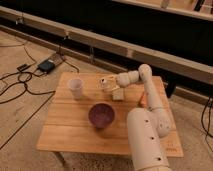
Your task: Stand the bottle upright
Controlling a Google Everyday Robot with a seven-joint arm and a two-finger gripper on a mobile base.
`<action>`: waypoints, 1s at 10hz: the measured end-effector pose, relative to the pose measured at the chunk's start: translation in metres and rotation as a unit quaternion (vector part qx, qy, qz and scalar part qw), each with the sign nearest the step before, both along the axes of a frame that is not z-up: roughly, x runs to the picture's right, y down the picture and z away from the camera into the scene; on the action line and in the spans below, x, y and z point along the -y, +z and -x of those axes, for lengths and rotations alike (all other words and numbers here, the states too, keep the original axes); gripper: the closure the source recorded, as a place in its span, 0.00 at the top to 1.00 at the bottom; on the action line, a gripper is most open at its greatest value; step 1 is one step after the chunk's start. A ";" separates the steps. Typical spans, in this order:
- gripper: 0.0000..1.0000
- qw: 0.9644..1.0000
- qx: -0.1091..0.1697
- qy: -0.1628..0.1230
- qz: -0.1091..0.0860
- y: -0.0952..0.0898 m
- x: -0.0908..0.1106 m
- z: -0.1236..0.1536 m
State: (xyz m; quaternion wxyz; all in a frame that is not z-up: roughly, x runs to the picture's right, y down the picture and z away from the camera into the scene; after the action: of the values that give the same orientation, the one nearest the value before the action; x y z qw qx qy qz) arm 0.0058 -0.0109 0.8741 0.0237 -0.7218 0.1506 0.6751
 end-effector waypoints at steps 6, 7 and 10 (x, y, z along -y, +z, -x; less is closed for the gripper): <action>0.00 1.000 0.000 0.000 0.001 0.001 -0.001 0.000; 0.00 1.000 0.000 0.000 0.001 0.001 -0.001 0.000; 0.00 1.000 0.000 0.000 0.001 0.001 -0.001 0.000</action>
State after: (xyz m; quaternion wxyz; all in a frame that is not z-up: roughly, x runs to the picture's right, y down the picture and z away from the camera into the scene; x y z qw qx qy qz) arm 0.0055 -0.0100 0.8749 0.0233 -0.7217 0.1514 0.6750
